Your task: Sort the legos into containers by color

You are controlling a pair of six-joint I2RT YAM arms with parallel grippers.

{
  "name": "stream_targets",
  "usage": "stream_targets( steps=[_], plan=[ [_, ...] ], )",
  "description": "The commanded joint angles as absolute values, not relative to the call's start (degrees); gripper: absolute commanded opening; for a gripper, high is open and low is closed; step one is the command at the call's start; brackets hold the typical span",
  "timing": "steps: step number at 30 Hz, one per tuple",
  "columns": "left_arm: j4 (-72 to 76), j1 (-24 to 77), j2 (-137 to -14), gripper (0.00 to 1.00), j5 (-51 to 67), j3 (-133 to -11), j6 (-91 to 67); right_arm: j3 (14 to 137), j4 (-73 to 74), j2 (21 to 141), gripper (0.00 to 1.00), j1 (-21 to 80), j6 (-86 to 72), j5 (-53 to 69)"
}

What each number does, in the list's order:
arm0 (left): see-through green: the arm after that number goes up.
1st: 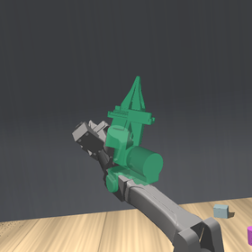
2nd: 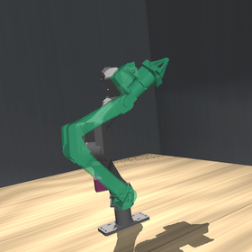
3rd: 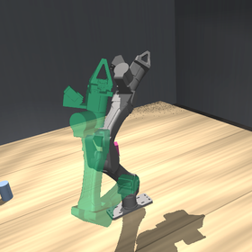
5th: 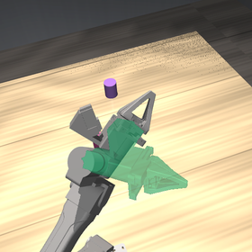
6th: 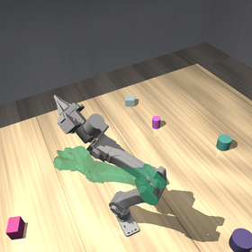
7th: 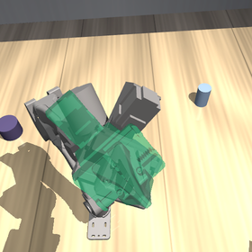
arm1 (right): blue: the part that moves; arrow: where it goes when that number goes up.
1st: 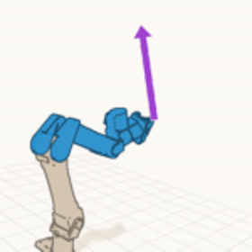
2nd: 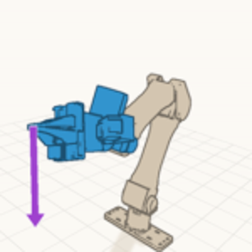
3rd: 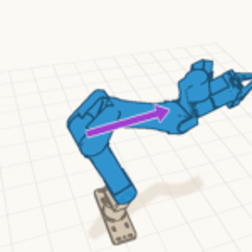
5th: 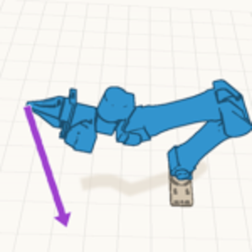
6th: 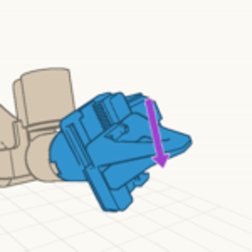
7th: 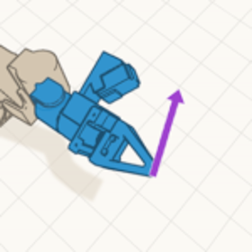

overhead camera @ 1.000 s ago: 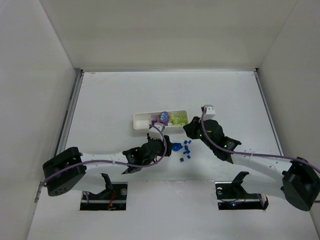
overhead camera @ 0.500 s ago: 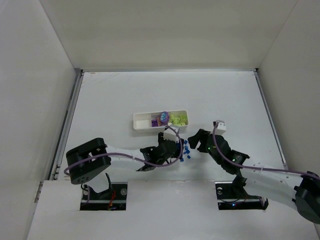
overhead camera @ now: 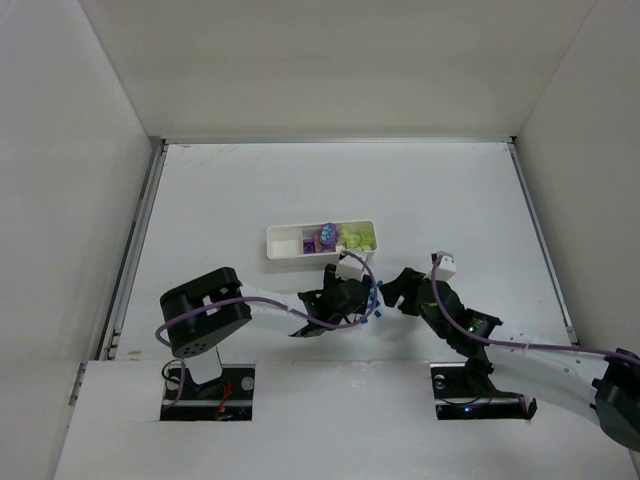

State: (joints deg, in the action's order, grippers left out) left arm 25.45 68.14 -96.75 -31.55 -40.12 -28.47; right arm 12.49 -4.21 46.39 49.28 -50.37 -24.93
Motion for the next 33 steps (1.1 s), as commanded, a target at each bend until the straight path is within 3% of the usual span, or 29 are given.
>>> stream_targets(
  steps=[1, 4, 7, 11, 20, 27, 33],
  plan=[
    [25.4, 67.6, -98.1, 0.57, -33.0, -43.2, -27.6, 12.0, -6.2, 46.1, 0.74, 50.7, -51.7, -25.8],
    [25.0, 67.6, -99.3, 0.48, -33.2, -44.1, -27.5, 12.1, -5.5, 46.1, 0.74, 51.9, -51.8, -26.1],
    [25.6, 67.6, -97.9, 0.34, -33.9, -43.2, -27.8, 12.5, -5.2, 47.0, 0.66, 52.5, -51.8, -26.2],
    [26.4, 67.5, -93.4, 0.27, -35.1, -41.2, -28.2, 13.5, -5.1, 49.4, 0.58, 53.4, -51.5, -26.2],
    [27.4, 64.4, -78.9, 0.25, -34.3, -36.0, -28.1, 21.2, -4.3, 63.0, 0.58, 58.2, -48.2, -29.5],
    [23.9, 53.0, -70.5, 0.26, -30.6, -33.1, -30.5, 25.6, -3.9, 70.7, 0.59, 60.4, -46.9, -33.6],
    [22.4, 42.7, -70.4, 0.26, -26.8, -32.8, -32.5, 28.9, 0.9, 75.4, 0.58, 61.0, -48.3, -37.3]
  ],
)
